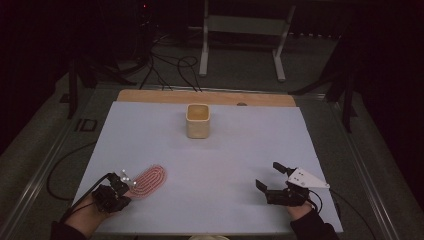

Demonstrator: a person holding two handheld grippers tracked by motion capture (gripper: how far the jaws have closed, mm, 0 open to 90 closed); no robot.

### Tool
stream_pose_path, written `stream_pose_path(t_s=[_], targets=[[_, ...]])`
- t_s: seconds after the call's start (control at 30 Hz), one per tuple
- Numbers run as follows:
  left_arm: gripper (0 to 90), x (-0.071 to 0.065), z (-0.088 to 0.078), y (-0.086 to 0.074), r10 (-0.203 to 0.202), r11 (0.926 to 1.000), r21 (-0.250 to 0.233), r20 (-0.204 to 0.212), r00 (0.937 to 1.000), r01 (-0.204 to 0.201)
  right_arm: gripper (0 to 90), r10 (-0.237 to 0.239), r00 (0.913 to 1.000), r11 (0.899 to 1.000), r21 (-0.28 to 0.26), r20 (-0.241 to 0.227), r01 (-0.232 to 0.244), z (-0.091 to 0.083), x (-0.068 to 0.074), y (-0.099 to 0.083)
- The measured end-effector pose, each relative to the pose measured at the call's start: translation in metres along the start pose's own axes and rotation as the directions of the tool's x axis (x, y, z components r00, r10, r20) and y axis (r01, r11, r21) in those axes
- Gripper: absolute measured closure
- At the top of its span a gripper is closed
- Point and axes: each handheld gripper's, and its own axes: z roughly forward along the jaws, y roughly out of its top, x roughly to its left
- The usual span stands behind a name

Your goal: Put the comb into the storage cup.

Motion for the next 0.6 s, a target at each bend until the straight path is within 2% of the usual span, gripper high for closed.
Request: stream_pose_path(t_s=[0.03, 0.13, 0.2, 0.33, 0.4, 0.6], targets=[[87.9, 0.001, -0.003, -0.001, 0.012, 0.9999, -0.003, 0.0, 0.9999, -0.012, 9.0, 0.002, 1.0, 1.0, 0.0, 0.0, -0.002, 0.0, 0.0, 0.0], [82.1, 0.006, -0.014, -0.003, 0.014, 0.9998, -0.016, -0.002, 0.9999, -0.014, 9.0, 0.0, 1.0, 1.0, -0.001, 0.0, 0.0, 0.0, 0.0, 0.0], [80.9, 0.009, -0.02, -0.005, 0.008, 0.9998, -0.021, 0.006, 1.0, -0.008, 9.0, -0.001, 1.0, 1.0, 0.002, 0.0, 0.001, 0.0, 0.0, 0.0], [78.7, 0.013, -0.029, -0.007, 0.021, 0.9996, -0.018, 0.02, 0.9996, -0.021, 9.0, -0.007, 1.0, 1.0, 0.001, 0.0, 0.007, 0.0, 0.0, 0.0], [77.0, 0.014, -0.031, -0.007, 0.033, 0.9994, -0.014, 0.024, 0.9992, -0.032, 9.0, -0.005, 1.0, 1.0, 0.003, 0.0, 0.005, 0.001, 0.0, 0.0], [70.3, 0.02, -0.036, -0.005, 0.035, 0.999, -0.03, 0.055, 0.9979, -0.033, 9.0, -0.008, 1.0, 1.0, 0.004, -0.001, 0.008, 0.001, 0.002, 0.0]])
